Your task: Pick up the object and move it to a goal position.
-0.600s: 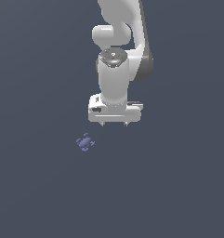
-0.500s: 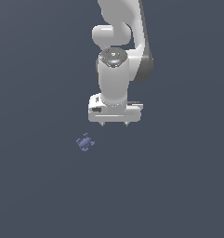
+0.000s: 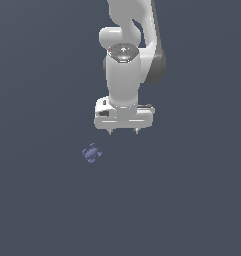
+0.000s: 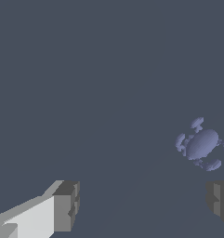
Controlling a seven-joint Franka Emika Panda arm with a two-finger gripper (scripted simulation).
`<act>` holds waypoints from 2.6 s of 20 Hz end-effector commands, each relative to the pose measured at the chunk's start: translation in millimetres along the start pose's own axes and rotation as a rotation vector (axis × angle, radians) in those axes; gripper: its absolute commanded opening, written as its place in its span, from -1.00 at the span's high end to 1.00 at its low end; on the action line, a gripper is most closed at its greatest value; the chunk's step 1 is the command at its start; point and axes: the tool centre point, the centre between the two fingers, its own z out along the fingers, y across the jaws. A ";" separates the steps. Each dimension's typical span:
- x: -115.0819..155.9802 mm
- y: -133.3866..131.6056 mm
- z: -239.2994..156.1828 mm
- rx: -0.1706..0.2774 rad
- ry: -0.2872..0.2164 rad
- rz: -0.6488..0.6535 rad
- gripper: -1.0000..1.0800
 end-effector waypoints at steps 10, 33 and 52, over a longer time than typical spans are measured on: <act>1.1 7.1 4.6 -0.003 -0.001 -0.037 -0.92; 6.6 87.4 60.4 -0.015 -0.022 -0.446 -0.92; 0.0 148.3 104.8 -0.008 -0.037 -0.762 -0.92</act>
